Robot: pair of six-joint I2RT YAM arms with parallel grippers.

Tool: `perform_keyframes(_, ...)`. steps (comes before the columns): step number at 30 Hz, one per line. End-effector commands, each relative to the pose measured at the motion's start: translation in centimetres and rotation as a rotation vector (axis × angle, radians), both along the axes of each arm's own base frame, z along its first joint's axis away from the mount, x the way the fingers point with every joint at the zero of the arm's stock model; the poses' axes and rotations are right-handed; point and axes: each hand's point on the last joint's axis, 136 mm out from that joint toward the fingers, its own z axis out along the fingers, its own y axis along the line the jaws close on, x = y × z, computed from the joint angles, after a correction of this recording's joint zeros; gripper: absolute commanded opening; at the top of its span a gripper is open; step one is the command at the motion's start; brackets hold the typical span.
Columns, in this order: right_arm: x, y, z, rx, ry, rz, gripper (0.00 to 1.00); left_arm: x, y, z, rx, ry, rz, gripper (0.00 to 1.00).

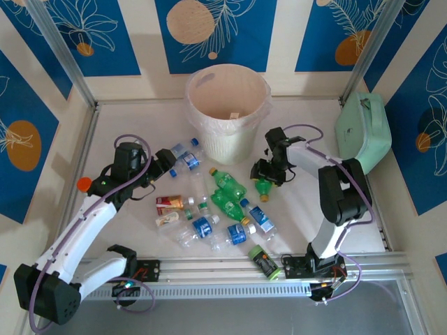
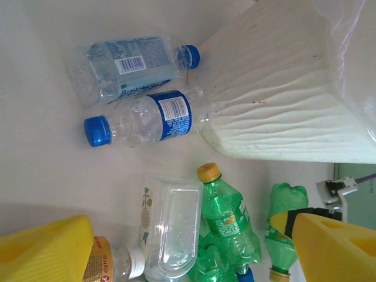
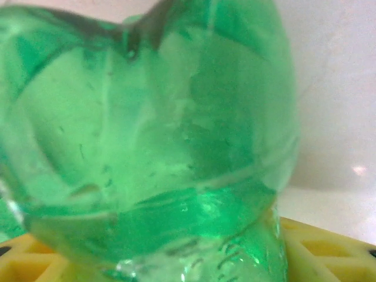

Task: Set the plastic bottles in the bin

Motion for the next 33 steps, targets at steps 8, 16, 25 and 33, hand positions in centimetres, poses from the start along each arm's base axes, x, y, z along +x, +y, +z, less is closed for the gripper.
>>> perform_keyframes(8, -2.8, -0.8, 7.6, 0.038, -0.106, -0.042, 0.54, 0.5, -0.2, 0.9, -0.022, -0.020, -0.013, 0.87)
perform_keyframes(16, -4.6, 0.4, 18.0, 0.143, -0.295, -0.001, 0.53, 0.8, -0.5, 1.6, -0.011, -0.032, -0.040, 0.86)
perform_keyframes(25, -7.3, 3.1, 27.2, 0.275, -0.342, 0.130, 0.52, 1.2, -1.1, 2.3, 0.028, -0.007, -0.097, 0.86)
perform_keyframes(33, -1.7, 5.4, 34.7, 0.416, -0.557, 0.050, 0.51, 2.4, -2.0, 2.4, -0.042, -0.021, -0.076, 0.84)
